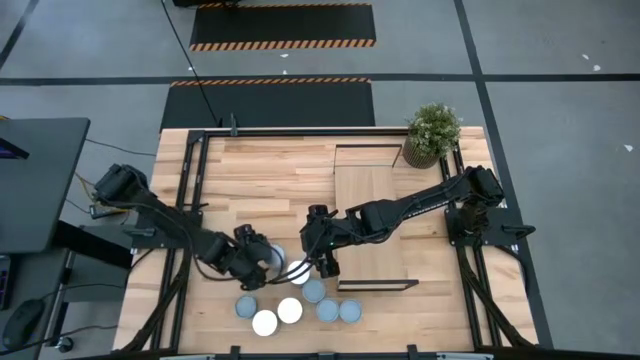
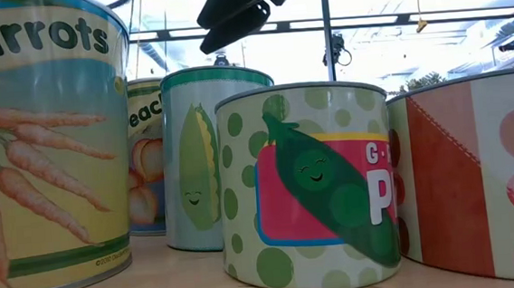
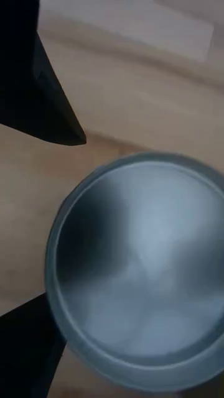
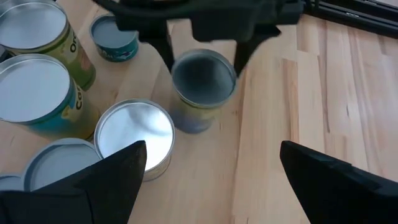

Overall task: Pick and place cans onto a shelf
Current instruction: Put the canned peas on the shelf

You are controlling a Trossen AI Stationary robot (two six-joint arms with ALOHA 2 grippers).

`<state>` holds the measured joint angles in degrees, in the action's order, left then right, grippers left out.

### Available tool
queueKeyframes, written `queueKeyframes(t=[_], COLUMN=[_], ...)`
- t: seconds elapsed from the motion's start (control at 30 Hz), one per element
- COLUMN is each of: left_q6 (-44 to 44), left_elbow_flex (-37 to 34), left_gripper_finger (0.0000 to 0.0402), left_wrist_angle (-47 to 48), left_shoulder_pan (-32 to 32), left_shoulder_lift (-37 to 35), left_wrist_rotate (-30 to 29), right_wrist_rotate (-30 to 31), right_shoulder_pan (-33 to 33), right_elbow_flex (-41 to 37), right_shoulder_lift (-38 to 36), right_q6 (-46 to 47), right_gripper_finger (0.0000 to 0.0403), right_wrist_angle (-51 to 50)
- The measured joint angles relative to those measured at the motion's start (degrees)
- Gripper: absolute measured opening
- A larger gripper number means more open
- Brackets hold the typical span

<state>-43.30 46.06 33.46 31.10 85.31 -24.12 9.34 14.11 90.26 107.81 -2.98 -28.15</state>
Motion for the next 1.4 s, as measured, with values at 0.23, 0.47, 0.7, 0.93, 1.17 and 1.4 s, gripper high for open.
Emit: queueKeyframes(t=[0.23,0.47,0.7,0.93,1.17,1.4], left_q6=[6.84,14.31,20.76,24.91,27.53,27.82], left_elbow_flex=[0.00,0.00,-0.02,0.00,0.00,0.00], left_gripper_finger=[0.0389,0.0389,0.0389,0.0389,0.0389,0.0384], left_wrist_angle=[-3.70,-8.58,-15.88,-20.02,-20.31,-20.33], left_shoulder_pan=[-4.53,-8.22,-11.66,-14.98,-15.57,-15.50], left_shoulder_lift=[3.49,5.04,5.57,5.56,5.43,5.43], left_wrist_rotate=[-3.20,-3.12,-0.51,2.33,4.05,5.33], right_wrist_rotate=[-0.02,0.36,1.78,3.10,3.15,3.02], right_shoulder_pan=[-0.51,-1.25,-1.77,-2.80,-4.62,-4.63], right_elbow_flex=[0.00,-0.02,-0.02,-0.02,-0.02,-0.02], right_shoulder_lift=[0.00,-1.31,-4.23,-5.51,-5.53,-5.53], right_q6=[-0.23,-1.66,-1.12,-1.10,-0.60,-0.60], right_gripper_finger=[0.0378,0.0378,0.0378,0.0378,0.0378,0.0378], right_wrist_angle=[-0.36,-6.90,-10.07,-12.45,-12.78,-12.67])
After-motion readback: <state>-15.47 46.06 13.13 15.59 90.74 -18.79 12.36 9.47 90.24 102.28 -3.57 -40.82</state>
